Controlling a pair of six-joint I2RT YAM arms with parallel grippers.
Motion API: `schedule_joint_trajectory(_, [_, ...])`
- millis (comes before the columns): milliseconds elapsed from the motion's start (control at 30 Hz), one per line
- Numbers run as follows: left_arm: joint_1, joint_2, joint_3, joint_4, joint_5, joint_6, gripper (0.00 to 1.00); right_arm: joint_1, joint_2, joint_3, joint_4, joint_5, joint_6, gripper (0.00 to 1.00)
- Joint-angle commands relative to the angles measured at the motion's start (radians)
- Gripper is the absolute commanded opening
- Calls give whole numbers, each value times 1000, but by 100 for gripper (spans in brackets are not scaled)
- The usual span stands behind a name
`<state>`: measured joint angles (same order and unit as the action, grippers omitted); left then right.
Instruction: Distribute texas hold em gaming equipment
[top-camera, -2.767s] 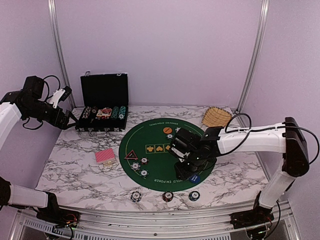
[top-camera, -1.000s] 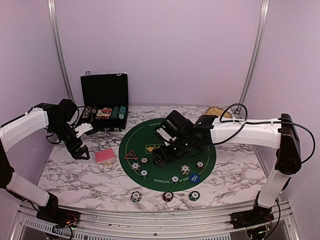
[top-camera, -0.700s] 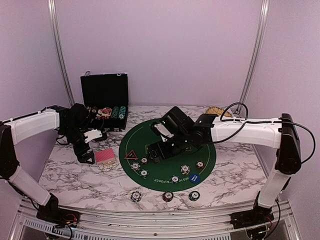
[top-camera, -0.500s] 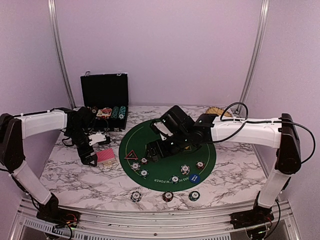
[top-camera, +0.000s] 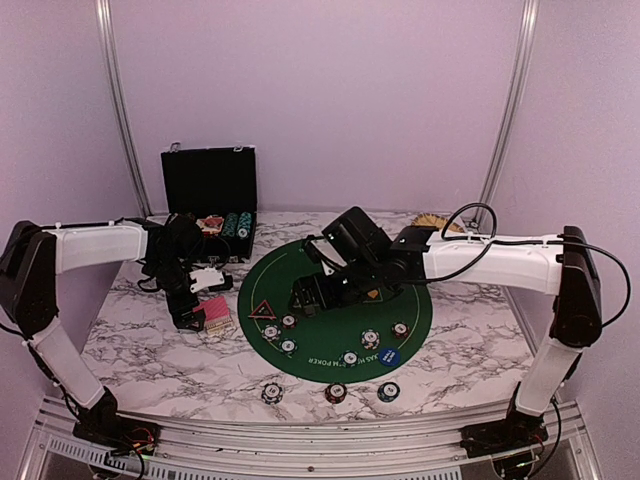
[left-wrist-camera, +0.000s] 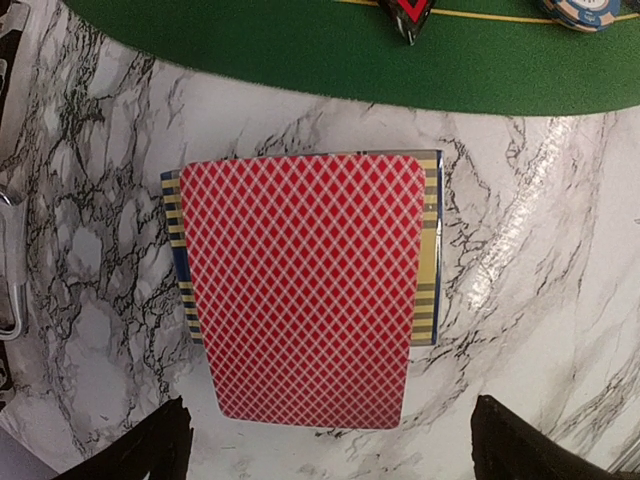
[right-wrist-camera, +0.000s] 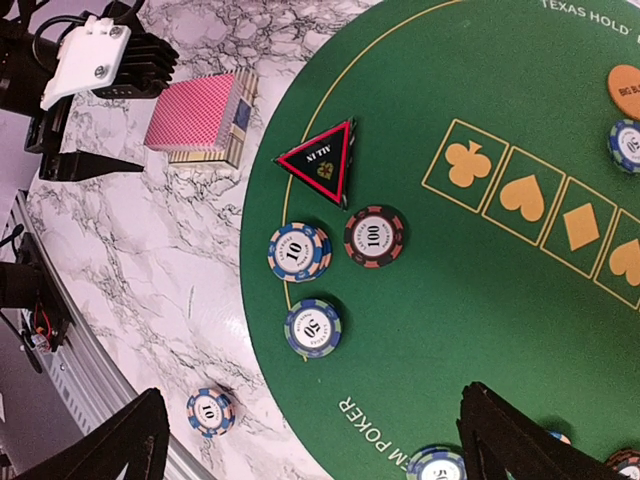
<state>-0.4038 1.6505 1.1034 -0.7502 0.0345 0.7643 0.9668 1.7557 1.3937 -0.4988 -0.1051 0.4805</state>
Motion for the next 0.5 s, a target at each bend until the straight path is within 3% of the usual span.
schedule_joint_trajectory(0, [-8,5,-10,20,-9,26,99,-25,-28,-15,37,-32,17,99])
schedule_joint_trajectory(467, [-6,30,-20,35,-10,59,99,-45,-61,-64,37,-32,24,99])
